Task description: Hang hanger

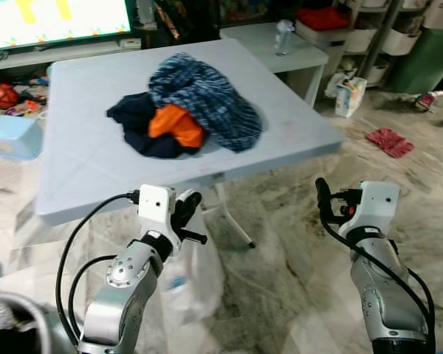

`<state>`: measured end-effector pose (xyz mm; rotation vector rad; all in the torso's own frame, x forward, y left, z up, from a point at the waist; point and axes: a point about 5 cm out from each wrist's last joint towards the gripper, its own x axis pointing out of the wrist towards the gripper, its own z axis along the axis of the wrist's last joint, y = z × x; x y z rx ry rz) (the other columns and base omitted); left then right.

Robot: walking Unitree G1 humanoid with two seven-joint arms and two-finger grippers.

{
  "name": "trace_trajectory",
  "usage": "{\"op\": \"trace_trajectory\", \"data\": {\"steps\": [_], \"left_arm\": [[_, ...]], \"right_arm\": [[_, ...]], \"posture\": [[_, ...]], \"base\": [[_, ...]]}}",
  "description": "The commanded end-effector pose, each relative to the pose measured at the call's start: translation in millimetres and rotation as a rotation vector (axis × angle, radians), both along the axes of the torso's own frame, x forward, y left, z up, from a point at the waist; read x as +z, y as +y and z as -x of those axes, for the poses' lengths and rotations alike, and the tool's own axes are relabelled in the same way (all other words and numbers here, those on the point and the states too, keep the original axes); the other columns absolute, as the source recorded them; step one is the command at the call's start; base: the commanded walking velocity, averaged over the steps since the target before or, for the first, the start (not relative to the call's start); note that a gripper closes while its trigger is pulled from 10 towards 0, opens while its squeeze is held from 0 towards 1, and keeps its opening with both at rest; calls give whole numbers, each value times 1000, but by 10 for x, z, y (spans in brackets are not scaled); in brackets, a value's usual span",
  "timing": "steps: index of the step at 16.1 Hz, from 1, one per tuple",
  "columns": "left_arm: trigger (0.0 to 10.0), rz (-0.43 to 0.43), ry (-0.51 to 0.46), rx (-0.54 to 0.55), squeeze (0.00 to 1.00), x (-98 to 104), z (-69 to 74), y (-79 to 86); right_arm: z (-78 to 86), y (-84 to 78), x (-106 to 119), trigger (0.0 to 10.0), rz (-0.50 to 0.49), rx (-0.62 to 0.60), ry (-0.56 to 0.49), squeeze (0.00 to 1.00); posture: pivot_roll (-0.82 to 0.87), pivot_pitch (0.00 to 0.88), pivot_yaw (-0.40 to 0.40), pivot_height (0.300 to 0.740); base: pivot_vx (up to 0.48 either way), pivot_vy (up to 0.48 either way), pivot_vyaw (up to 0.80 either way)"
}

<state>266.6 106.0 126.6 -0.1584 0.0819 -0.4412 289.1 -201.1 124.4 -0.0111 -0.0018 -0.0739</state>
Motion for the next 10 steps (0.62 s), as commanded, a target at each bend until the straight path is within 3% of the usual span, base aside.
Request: {"op": "trace_trajectory", "data": {"steps": [1,10], "left_arm": [[10000,4,-19,-27,0,48,9,-48],[10000,7,-17,-31,0,47,13,-52]], "right_arm": [[1,-36,14,10000,8,-14,-7,0],[0,-43,12,10000,11,-16,-7,0]], "posture": [[1,60,-5,740],[0,61,-5,740]], "base": [[0,-326,0],[0,-337,0]]}}
